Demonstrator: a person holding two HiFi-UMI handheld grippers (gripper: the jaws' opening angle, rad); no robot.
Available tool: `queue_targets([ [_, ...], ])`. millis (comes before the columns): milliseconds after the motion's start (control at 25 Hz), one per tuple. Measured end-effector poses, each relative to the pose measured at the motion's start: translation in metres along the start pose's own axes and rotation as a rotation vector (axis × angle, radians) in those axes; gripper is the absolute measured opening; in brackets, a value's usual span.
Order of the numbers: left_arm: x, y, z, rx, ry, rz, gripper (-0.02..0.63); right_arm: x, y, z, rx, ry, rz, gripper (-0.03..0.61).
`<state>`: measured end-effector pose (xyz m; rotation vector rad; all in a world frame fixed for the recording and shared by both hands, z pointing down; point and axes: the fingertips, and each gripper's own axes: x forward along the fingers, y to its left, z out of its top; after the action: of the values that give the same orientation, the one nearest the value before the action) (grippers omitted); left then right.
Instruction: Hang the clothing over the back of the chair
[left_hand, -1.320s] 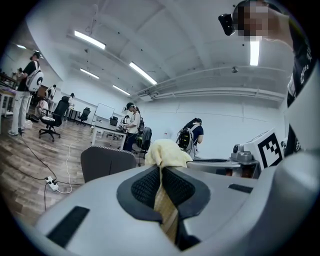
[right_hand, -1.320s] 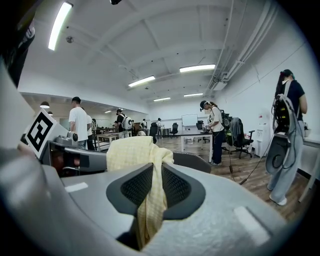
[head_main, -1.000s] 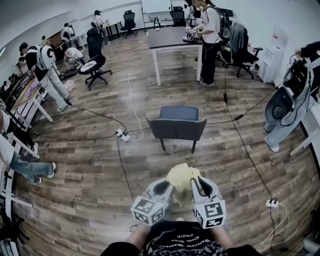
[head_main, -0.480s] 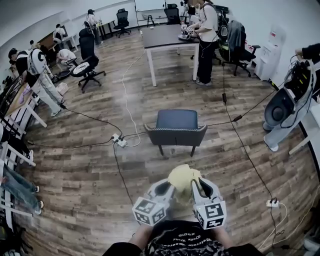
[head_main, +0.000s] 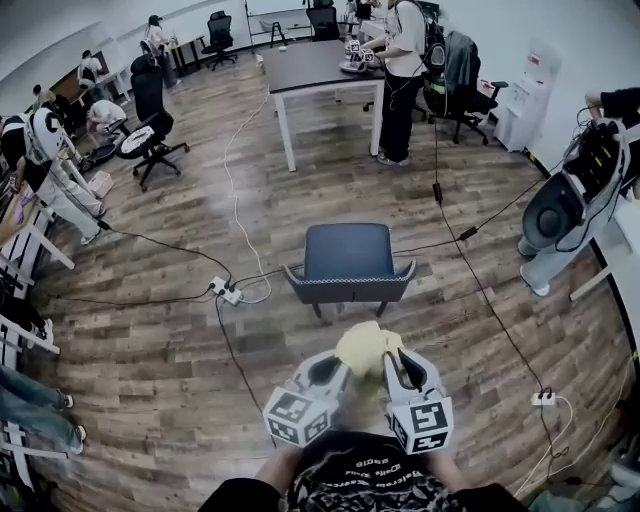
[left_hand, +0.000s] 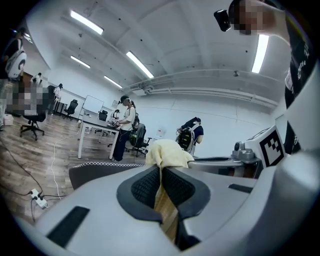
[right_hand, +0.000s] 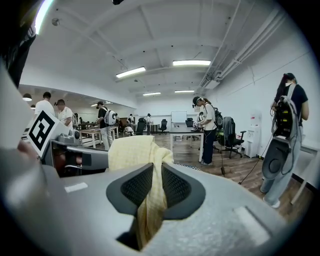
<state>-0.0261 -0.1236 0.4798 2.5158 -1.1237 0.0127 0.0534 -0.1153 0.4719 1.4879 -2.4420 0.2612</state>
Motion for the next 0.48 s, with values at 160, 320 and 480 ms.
queue_targets([
  [160, 0.008, 0.025, 0.025, 0.004, -0.012, -0.054, 0.021, 0.024, 0.004, 0.022, 0.005, -0.024, -0.038, 0.057],
  [320, 0.012, 0.044, 0.053, 0.041, -0.03, -0.076, 0.021, 0.041, 0.009, 0.048, -0.011, -0.052, -0.057, 0.057],
  [480, 0.017, 0.063, 0.07, 0.059, -0.025, -0.096, 0.021, 0.062, 0.01, 0.062, -0.011, -0.07, -0.077, 0.057],
])
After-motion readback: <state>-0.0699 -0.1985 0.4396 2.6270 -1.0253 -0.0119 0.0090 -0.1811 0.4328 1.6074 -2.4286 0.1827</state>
